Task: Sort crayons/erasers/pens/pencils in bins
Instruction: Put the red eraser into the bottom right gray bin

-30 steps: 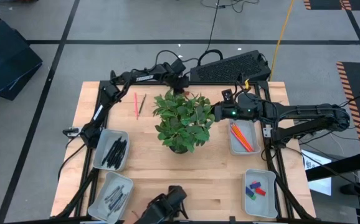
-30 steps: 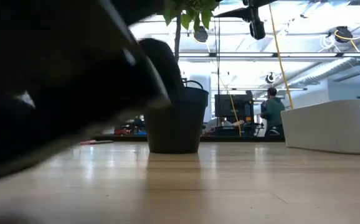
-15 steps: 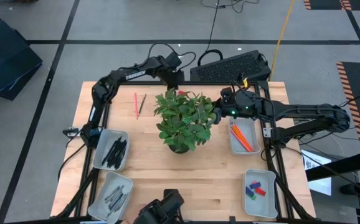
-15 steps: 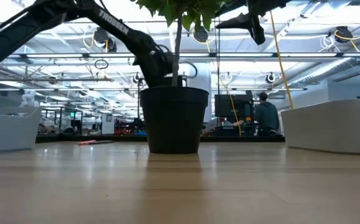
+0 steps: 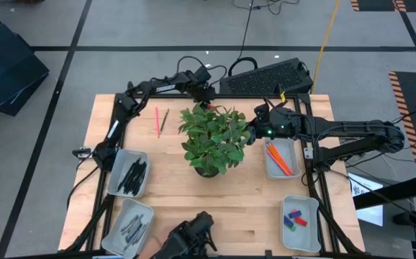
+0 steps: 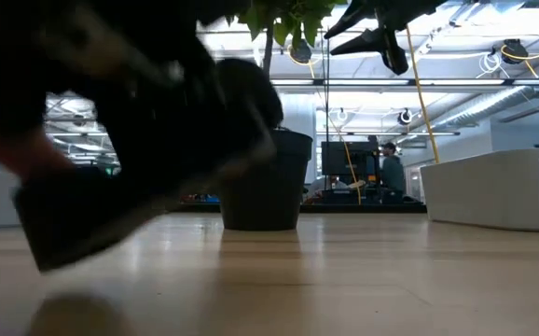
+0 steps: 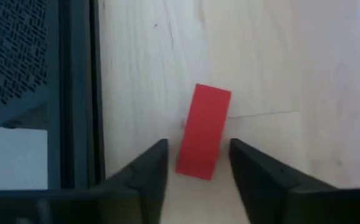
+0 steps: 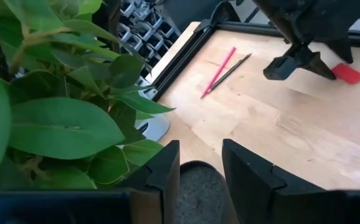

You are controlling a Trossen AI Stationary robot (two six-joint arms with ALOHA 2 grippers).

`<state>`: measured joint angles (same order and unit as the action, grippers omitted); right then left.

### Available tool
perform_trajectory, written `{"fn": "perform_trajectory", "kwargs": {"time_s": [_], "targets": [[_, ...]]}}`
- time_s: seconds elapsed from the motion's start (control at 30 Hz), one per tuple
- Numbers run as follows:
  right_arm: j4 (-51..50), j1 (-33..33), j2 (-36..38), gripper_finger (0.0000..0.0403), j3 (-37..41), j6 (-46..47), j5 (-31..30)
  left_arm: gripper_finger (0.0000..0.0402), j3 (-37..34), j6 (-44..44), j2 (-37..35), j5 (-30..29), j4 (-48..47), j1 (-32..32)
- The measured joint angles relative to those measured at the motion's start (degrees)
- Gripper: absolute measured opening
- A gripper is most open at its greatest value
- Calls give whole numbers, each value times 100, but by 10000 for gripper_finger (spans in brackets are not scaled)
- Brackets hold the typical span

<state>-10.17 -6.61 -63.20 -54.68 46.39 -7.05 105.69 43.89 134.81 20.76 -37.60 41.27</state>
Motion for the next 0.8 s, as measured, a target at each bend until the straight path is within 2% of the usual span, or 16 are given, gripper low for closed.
{"fn": "perform_trajectory", "kwargs": {"time_s": [0.13,0.27,0.37,0.63,0.7,0.8], "targets": [[-2,0,0,112,0,166,2,233,16,545,41,-172,30,-18],[-2,-2,0,112,0,192,-13,240,25,727,39,-275,-71,-66],[2,-2,0,112,0,198,-13,202,28,869,34,-339,-222,-169],[3,-2,179,112,1,76,-15,41,39,975,10,-738,-510,-357],[-1,-2,283,112,1,28,-19,17,33,846,13,-714,-594,-356],[3,-2,466,112,1,-111,-27,7,42,729,15,-867,-759,-378]]}}
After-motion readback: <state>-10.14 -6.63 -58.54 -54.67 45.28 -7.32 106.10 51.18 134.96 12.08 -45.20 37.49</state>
